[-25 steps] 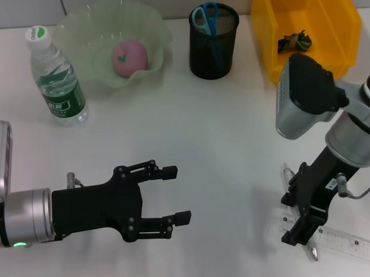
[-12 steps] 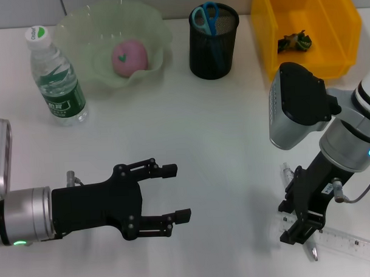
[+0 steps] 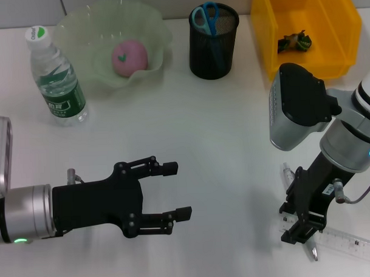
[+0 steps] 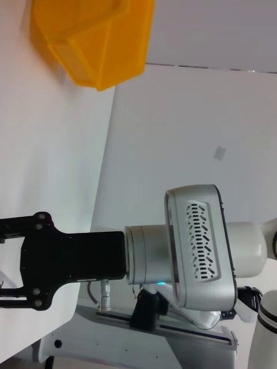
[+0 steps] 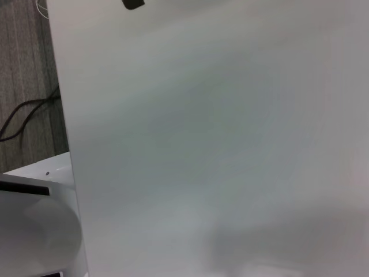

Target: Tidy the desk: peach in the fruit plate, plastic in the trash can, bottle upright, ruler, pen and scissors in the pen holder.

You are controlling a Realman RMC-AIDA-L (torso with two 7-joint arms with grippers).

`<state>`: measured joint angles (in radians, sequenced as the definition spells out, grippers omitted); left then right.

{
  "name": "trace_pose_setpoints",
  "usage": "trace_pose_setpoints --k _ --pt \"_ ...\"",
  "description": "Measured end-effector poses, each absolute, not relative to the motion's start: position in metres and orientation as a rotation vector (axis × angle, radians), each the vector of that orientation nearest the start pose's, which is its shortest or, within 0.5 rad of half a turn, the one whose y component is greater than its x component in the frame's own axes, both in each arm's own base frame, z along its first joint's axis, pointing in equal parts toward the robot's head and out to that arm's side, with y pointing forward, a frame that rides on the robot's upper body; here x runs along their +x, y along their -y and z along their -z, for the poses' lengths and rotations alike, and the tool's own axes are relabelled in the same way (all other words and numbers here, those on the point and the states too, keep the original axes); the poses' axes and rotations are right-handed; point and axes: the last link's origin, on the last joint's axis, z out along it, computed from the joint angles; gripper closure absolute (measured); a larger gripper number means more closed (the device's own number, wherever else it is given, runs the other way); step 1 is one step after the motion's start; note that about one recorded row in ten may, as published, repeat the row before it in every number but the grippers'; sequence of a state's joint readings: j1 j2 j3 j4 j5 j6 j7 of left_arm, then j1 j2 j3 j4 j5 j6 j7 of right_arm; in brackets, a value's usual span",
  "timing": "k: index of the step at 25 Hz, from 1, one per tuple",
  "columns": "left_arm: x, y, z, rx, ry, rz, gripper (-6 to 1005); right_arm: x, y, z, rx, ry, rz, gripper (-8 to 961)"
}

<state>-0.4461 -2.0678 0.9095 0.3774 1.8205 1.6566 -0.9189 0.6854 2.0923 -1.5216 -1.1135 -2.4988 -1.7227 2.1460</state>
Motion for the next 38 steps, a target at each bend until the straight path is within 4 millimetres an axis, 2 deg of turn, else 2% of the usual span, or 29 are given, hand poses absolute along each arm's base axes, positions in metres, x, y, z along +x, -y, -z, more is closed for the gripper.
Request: trace_pose_setpoints --k 17,22,33,38 --pt "-0.2722 -0.2602 0.0497 -2.869 0.31 0.911 168 0.1898 -0.3114 0.0498 -3.107 -0.472 0.878 418" --pt "-0.2721 -0.2601 0.0497 -2.87 0.31 0.911 168 0.1907 -0.311 0.0501 -3.107 -0.477 0.881 567" --pt "-0.2719 -0.2597 0.0489 -2.872 0.308 0.916 168 0.1897 -0.3116 0.048 -3.108 -0.492 0.861 563" --pt "-0.2719 -0.2597 0.0487 -2.873 0.308 0.917 168 0.189 -0.3119 0.0474 -3.11 -0.493 0.859 640"
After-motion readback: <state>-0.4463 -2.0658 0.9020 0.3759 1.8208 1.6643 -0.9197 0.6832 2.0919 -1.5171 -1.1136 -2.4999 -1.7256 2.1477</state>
